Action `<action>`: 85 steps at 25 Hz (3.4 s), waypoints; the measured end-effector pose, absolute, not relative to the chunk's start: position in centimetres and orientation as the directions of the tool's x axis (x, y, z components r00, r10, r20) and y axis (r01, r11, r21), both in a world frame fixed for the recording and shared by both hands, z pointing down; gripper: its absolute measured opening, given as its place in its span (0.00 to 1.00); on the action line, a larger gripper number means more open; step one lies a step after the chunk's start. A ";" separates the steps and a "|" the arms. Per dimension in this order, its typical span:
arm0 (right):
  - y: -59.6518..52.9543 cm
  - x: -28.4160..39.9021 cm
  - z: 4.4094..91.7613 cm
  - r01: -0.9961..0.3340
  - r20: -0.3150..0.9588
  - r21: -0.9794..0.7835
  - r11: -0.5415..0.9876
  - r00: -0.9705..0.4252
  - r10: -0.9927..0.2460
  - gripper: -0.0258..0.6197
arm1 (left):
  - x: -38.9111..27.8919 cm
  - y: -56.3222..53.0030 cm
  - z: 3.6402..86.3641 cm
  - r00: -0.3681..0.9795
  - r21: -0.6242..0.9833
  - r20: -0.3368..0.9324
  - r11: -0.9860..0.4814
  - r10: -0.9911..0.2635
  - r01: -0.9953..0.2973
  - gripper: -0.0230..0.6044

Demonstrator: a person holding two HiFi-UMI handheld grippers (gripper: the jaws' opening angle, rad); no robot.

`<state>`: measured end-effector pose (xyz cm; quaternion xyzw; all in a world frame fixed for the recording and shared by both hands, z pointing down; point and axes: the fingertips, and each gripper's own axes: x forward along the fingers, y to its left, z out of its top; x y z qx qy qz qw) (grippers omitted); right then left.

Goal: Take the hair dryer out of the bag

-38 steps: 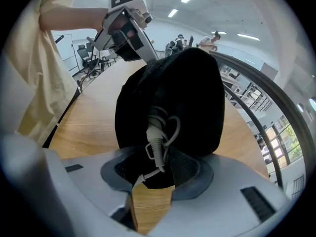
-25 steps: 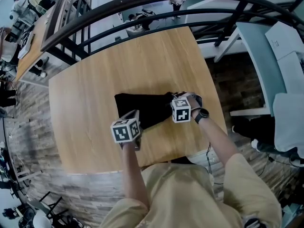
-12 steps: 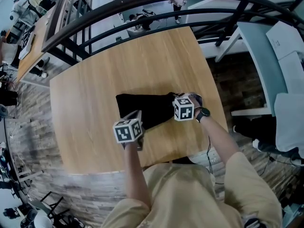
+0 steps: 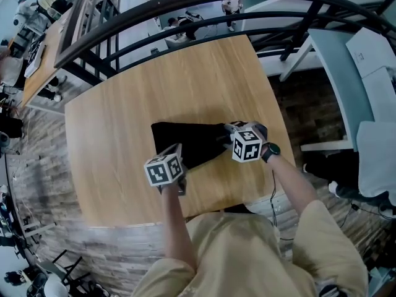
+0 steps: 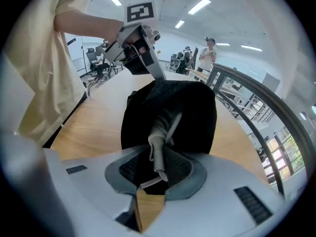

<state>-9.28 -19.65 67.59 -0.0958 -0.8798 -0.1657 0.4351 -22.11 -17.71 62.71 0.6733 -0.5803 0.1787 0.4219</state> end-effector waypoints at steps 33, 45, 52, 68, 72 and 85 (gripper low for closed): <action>-14.7 2.1 59.9 0.223 0.722 0.304 0.926 -0.688 -0.071 0.15 | -20.3 -17.3 62.6 0.232 0.342 0.724 0.046 -0.649 -0.938 0.06; -14.0 5.9 56.8 0.114 0.685 0.330 0.937 -0.712 -0.154 0.15 | -20.0 -18.6 64.9 0.209 0.286 0.760 0.029 -0.615 -0.958 0.06; -14.6 9.3 55.5 0.011 0.678 0.349 0.937 -0.693 -0.244 0.15 | -19.0 -18.8 66.3 0.209 0.265 0.772 0.006 -0.601 -0.964 0.06; -15.3 14.6 60.2 -0.509 0.610 0.384 0.771 -0.487 -0.625 0.15 | -16.9 -17.3 65.2 0.227 0.269 0.742 -0.030 -0.631 -0.963 0.06; -15.1 13.6 62.0 -0.641 0.564 0.360 0.677 -0.428 -0.706 0.15 | -16.0 -16.2 65.4 0.239 0.274 0.740 -0.042 -0.629 -0.961 0.06; -13.0 12.7 70.1 -0.800 0.661 0.031 0.599 -0.433 -0.613 0.18 | -13.5 -12.6 66.2 0.265 0.316 0.707 -0.042 -0.656 -0.948 0.07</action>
